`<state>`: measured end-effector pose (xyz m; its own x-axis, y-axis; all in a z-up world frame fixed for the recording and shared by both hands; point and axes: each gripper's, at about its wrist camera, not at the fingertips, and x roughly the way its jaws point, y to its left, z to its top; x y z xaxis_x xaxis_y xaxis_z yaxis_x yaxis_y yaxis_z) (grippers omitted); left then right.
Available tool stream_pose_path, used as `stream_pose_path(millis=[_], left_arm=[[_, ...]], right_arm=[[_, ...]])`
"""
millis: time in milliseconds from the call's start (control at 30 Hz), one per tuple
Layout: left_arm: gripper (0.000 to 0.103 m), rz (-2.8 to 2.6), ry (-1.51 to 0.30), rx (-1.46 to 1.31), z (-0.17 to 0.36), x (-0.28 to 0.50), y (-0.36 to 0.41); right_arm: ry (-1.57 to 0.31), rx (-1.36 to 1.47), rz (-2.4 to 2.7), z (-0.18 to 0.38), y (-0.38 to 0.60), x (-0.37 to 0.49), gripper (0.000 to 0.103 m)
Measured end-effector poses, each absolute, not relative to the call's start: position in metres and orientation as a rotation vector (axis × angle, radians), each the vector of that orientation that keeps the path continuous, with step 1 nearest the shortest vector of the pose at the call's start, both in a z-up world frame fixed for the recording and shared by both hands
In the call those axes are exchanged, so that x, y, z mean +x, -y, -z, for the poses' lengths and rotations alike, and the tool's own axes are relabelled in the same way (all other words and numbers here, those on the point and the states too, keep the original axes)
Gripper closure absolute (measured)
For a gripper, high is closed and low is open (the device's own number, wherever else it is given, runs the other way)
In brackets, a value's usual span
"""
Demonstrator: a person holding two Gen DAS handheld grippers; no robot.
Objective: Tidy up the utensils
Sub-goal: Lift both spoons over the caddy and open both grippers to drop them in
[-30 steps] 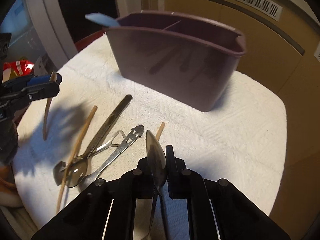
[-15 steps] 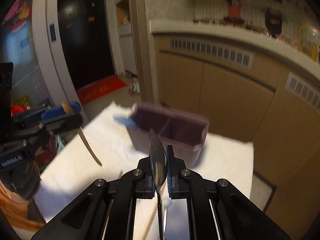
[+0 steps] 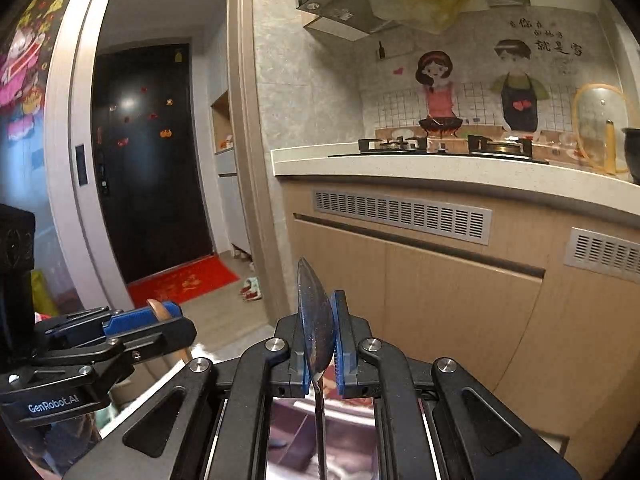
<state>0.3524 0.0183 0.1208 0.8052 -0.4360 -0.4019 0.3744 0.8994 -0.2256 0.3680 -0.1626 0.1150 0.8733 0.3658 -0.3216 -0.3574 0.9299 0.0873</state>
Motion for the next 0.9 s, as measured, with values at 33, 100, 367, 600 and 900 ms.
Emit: stream_pose_path(millis=[33,100,367,600,900], left_arm=[[0.075,0.437,-0.483,-0.148,-0.112,0.362,-0.019],[0.075,0.436,-0.517,-0.161,-0.093,0.373,-0.019],[0.074,0.390,-0.647,-0.154,-0.032,0.394,-0.021],[0.052,0.364,-0.647,-0.159,-0.024,0.381,-0.029],[0.033,0.310,-0.591,-0.102,-0.039,0.324,-0.039]], right_arm=[[-0.349,0.022,-0.378,-0.107,0.161,0.376,0.094],[-0.375,0.022,-0.376,-0.090,0.158,0.393,0.094],[-0.546,0.026,-0.361,-0.019,0.155,0.429,0.094],[-0.638,-0.014,-0.349,0.001,0.157,0.422,0.080],[-0.604,-0.065,-0.283,-0.015,0.171,0.364,0.048]])
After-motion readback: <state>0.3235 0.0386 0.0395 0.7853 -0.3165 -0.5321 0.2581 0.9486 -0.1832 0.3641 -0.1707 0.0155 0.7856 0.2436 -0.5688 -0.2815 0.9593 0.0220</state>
